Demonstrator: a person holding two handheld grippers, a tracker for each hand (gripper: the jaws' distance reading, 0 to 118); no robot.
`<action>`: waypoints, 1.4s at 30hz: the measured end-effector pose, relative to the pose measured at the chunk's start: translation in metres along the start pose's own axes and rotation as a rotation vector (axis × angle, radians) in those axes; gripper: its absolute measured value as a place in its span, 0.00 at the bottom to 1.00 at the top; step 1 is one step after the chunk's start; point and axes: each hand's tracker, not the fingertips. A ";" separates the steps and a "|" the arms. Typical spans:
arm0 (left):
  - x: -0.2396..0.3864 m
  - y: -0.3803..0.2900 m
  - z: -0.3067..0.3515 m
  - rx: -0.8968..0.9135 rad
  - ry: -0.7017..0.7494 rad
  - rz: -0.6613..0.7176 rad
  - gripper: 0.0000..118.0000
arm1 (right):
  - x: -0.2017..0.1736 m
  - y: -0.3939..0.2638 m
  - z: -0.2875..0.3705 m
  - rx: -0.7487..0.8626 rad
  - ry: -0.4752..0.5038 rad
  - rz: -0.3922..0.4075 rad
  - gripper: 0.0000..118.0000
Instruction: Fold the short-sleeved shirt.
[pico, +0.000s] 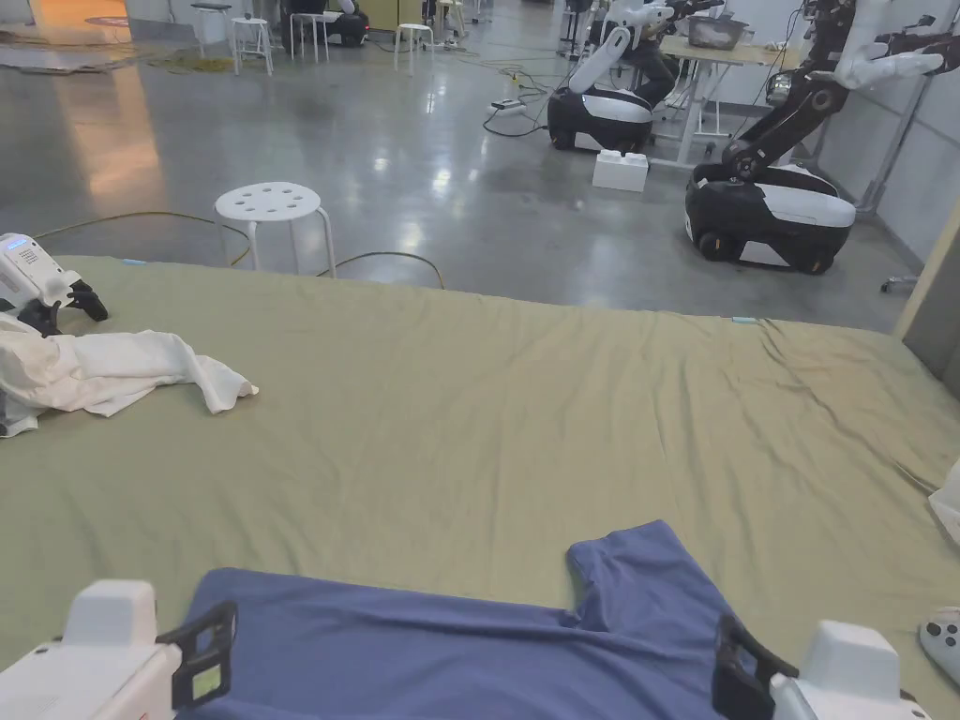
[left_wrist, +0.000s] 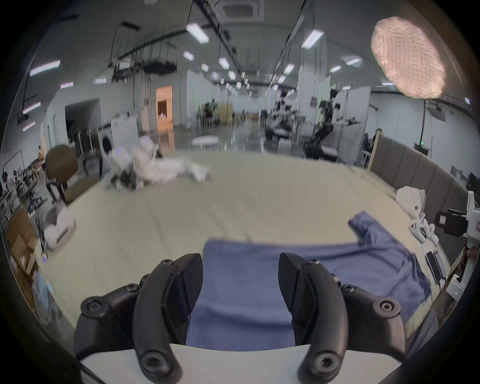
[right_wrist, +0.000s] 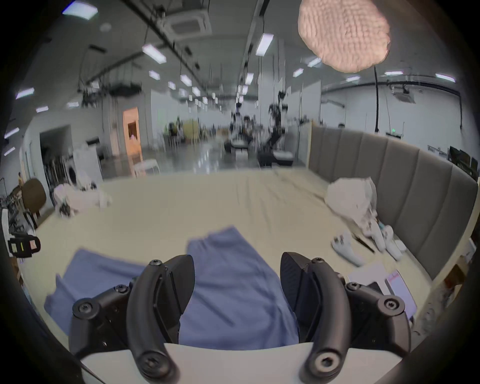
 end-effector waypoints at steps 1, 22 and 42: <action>0.000 0.003 -0.005 0.050 0.012 -0.014 0.54 | -0.008 0.006 -0.001 0.044 -0.002 -0.012 0.61; -0.008 0.036 -0.025 0.175 0.074 -0.079 0.00 | -0.058 0.054 -0.003 0.317 0.032 0.027 0.01; -0.059 0.019 -0.231 -0.583 0.005 0.050 0.62 | -0.018 0.006 -0.052 0.015 -0.047 0.049 0.01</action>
